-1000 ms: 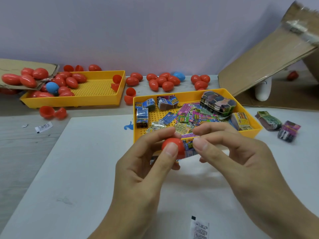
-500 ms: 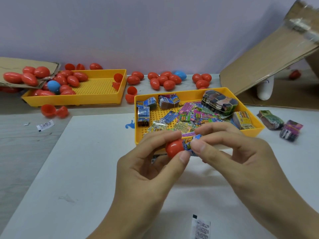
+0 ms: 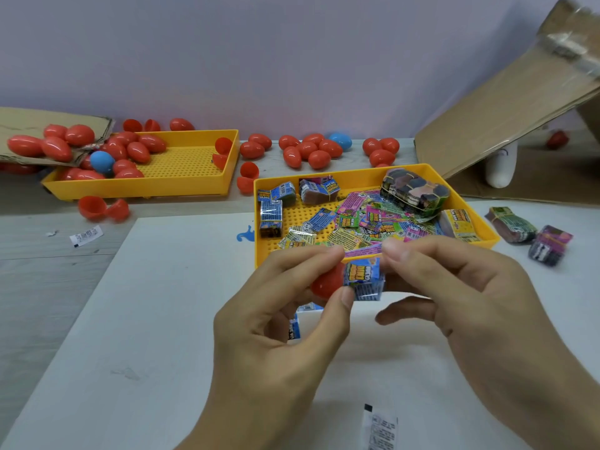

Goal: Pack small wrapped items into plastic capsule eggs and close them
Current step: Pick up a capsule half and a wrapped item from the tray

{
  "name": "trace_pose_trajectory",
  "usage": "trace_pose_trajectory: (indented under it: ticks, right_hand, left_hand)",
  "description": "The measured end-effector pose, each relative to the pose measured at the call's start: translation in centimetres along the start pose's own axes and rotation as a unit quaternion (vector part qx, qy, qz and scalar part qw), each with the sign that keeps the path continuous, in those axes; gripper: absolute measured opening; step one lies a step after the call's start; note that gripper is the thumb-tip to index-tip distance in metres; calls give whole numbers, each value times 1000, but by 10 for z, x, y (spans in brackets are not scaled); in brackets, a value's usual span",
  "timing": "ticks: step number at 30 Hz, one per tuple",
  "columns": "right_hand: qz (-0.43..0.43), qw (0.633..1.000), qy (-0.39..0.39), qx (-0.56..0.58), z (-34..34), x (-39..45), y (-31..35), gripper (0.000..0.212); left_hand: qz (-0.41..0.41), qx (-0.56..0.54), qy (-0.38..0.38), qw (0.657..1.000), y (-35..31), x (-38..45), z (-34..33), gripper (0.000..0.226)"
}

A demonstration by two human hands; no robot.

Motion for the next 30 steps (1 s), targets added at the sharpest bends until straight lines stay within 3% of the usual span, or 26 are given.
trace_pose_trajectory:
  ticks: [9, 11, 17, 24, 30]
  right_hand:
    - [-76, 995, 37, 53, -2, 2, -7, 15]
    - [-71, 996, 50, 35, -3, 2, -5, 25]
    - [11, 994, 61, -86, -8, -4, 3, 24]
    - [49, 990, 75, -104, -13, -5, 9, 17]
    - [61, 990, 38, -125, -5, -5, 10, 13]
  left_hand:
    - [-46, 59, 7, 997, -8, 2, 1, 36]
    - [-57, 71, -1, 996, -10, 2, 2, 37]
    - [-32, 52, -48, 997, -3, 2, 10, 29]
    - [13, 28, -53, 998, 2, 2, 10, 30]
    - [43, -2, -34, 998, 5, 2, 7, 33]
Point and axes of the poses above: each hand's wrist, its own x-axis towards the middle knuckle, its own z-axis out of the back of the hand, y = z × x, the point moved 9 cm from there along x, towards the middle knuckle, and after that the axes turned 6 degrees about -z, right-handed, at the moved point
